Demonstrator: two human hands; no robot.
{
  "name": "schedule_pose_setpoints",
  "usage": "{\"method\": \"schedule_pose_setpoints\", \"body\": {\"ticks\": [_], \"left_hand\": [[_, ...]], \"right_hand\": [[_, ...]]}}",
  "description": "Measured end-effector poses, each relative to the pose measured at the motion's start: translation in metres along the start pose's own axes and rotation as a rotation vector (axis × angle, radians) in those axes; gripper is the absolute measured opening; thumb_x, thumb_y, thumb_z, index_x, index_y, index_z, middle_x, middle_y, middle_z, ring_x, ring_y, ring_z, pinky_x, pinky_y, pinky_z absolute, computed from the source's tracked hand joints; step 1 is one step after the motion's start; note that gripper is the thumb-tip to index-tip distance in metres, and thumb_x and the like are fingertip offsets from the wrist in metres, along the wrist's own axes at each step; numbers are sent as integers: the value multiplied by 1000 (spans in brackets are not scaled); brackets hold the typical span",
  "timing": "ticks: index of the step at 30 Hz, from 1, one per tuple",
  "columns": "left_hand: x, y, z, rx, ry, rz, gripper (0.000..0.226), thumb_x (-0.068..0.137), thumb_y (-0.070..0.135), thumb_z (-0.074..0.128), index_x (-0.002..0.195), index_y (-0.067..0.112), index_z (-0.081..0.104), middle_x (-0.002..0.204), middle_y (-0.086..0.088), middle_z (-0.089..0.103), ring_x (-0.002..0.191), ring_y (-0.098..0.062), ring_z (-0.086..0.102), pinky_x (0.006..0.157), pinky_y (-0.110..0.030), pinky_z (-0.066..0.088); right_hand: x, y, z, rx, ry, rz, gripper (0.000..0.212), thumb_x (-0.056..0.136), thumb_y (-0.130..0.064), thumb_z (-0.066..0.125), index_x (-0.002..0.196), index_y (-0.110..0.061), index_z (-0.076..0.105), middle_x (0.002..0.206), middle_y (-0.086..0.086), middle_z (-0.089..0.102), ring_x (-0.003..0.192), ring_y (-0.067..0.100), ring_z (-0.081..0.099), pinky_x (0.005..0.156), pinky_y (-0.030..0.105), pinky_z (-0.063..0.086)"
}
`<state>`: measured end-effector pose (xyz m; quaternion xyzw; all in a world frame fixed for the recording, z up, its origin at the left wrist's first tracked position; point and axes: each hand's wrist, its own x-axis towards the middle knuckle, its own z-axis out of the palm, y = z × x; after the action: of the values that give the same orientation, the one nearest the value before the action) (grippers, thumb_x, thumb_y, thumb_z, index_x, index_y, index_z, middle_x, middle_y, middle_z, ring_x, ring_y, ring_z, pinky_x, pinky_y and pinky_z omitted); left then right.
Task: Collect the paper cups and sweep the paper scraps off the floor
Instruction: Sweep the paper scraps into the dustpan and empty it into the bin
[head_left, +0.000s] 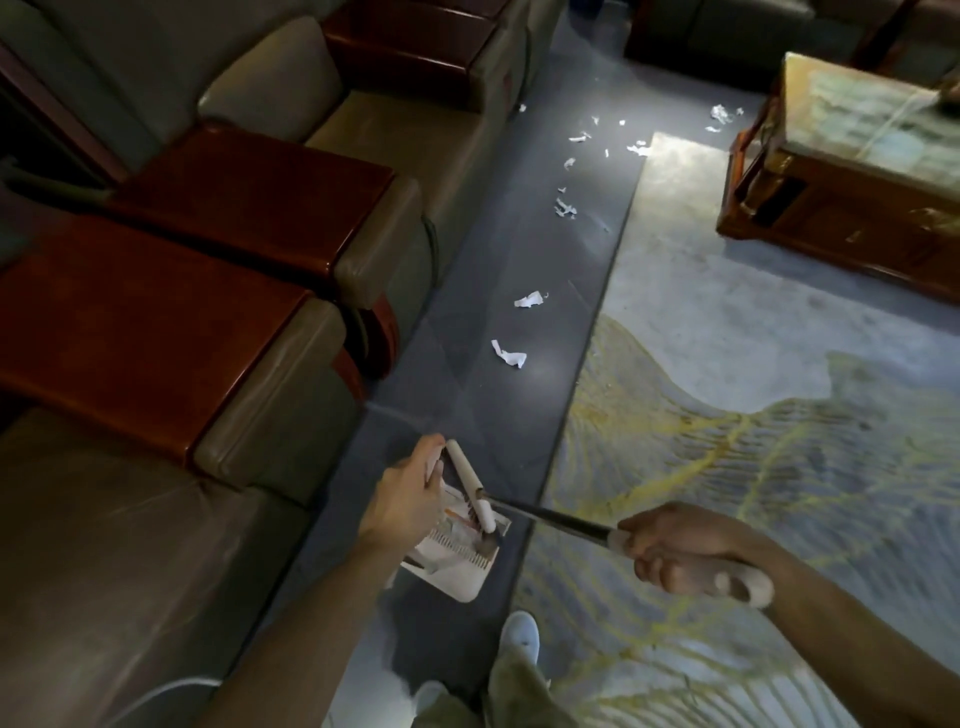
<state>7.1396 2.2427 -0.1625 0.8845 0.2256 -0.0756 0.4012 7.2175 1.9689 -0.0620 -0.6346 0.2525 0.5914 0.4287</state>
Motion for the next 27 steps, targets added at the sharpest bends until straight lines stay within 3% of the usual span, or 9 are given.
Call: {"method": "schedule_pose_setpoints", "body": {"ticks": [3, 6, 9, 12, 16, 20, 22, 24, 27], "left_hand": [[-8, -6, -6, 7, -2, 9, 22, 99, 30, 40, 116, 43, 40, 103, -6, 62, 90, -26, 61, 71, -32, 44], [-19, -13, -16, -17, 31, -10, 19, 99, 30, 40, 115, 40, 42, 95, -5, 62, 82, -24, 60, 72, -37, 49], [-32, -24, -25, -36, 81, -58, 16, 99, 29, 40, 106, 43, 40, 73, 1, 53, 63, -18, 56, 61, -37, 49], [-46, -41, -31, -37, 103, -84, 17, 99, 28, 41, 111, 41, 42, 67, 2, 50, 53, -10, 48, 51, -28, 40], [-53, -57, -40, -32, 76, -88, 19, 99, 30, 41, 112, 44, 41, 67, 3, 52, 55, -11, 51, 54, -29, 42], [-48, -57, -47, -4, 106, -65, 20, 98, 29, 44, 107, 47, 40, 68, 4, 51, 57, -11, 53, 56, -32, 45], [-45, -54, -49, 3, 95, -39, 21, 98, 27, 44, 105, 47, 41, 73, 1, 54, 62, -13, 56, 60, -35, 48], [-40, -50, -50, 20, 65, -10, 21, 98, 26, 45, 106, 44, 42, 70, 3, 52, 60, -12, 55, 60, -36, 47], [-27, -42, -51, 39, 29, 0, 21, 98, 24, 45, 113, 39, 44, 68, 5, 48, 58, -10, 52, 56, -31, 44]], "right_hand": [[-2, -1, 1, -123, 77, -75, 38, 90, 11, 44, 127, 4, 49, 45, 7, 42, 31, 12, 38, 32, 14, 32], [4, -6, 9, -449, 222, -173, 42, 86, 9, 50, 127, 17, 46, 41, 7, 48, 30, 12, 43, 34, 18, 36], [25, -13, 20, -729, 314, -249, 30, 85, 2, 52, 112, 13, 60, 55, 7, 53, 36, 12, 49, 41, 22, 41], [47, -10, 40, -886, 338, -280, 12, 85, 0, 51, 76, 0, 59, 50, 5, 53, 30, 6, 46, 46, 25, 39], [72, 6, 69, -900, 248, -262, 29, 89, -8, 52, 65, -22, 43, 33, -13, 50, 29, -6, 46, 38, 10, 39], [64, 7, 87, -946, 86, -217, 29, 92, -7, 51, 68, -22, 43, 34, -15, 51, 33, -5, 50, 37, 7, 38], [44, 1, 79, -947, 49, -200, 27, 92, -10, 52, 70, -24, 45, 52, -10, 56, 39, -2, 53, 41, 9, 42], [22, -4, 60, -826, 18, -205, 24, 91, -10, 55, 71, -22, 51, 58, -10, 55, 36, -3, 52, 41, 9, 41], [-1, -11, 30, -591, 13, -252, 21, 87, -1, 59, 69, -11, 59, 47, -4, 55, 35, 3, 49, 41, 15, 41]]}}
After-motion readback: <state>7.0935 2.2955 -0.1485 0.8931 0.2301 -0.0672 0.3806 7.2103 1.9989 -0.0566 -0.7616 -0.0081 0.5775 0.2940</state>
